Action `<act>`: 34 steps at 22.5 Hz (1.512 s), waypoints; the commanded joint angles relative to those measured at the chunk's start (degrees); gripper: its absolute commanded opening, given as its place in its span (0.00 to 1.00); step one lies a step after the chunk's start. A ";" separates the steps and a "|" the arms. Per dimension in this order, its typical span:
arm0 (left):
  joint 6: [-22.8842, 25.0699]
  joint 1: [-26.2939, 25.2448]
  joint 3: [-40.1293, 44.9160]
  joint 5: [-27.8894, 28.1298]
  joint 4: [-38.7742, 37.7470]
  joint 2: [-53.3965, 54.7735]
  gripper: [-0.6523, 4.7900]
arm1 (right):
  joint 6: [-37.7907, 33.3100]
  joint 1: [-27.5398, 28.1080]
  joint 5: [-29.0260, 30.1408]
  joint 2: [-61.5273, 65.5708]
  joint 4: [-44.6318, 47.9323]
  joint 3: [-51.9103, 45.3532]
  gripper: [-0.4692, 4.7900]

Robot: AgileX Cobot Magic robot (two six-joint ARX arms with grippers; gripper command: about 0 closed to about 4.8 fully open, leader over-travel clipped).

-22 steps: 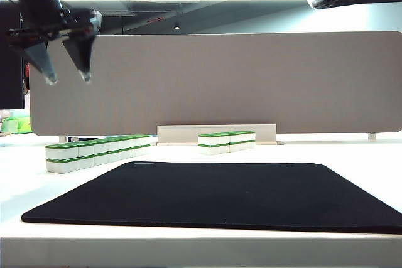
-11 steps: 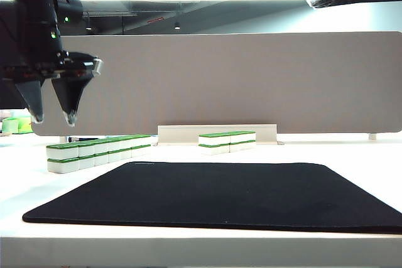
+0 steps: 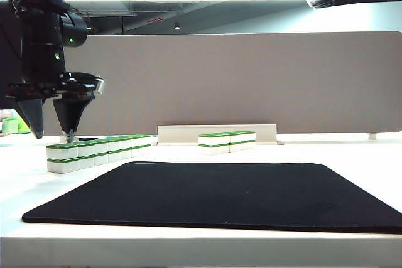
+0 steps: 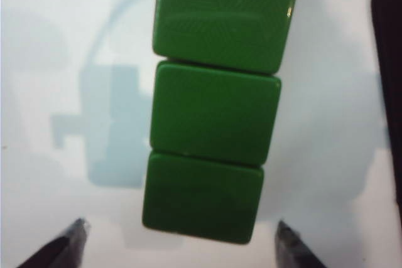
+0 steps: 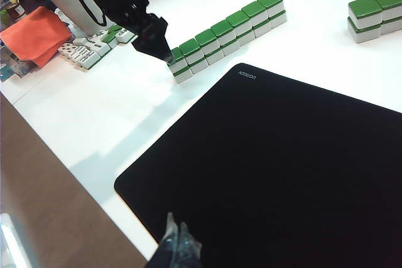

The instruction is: Take a mahjong tile from the mahjong wall and then place it on the table close to you.

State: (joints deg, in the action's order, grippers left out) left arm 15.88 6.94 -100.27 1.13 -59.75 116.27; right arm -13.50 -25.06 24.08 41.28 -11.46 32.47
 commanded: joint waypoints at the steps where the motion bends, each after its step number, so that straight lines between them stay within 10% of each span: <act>1: 0.44 0.20 -0.17 0.17 0.24 0.92 0.83 | 0.00 0.00 0.26 -0.07 0.52 0.17 0.09; 34: 0.17 0.55 -0.17 -1.11 2.62 6.62 0.73 | 0.00 0.00 0.28 -0.07 0.52 0.17 0.09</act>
State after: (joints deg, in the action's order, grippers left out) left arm 16.01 7.38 -100.27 0.84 -56.77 122.65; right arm -13.50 -25.06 24.08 41.28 -11.46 32.47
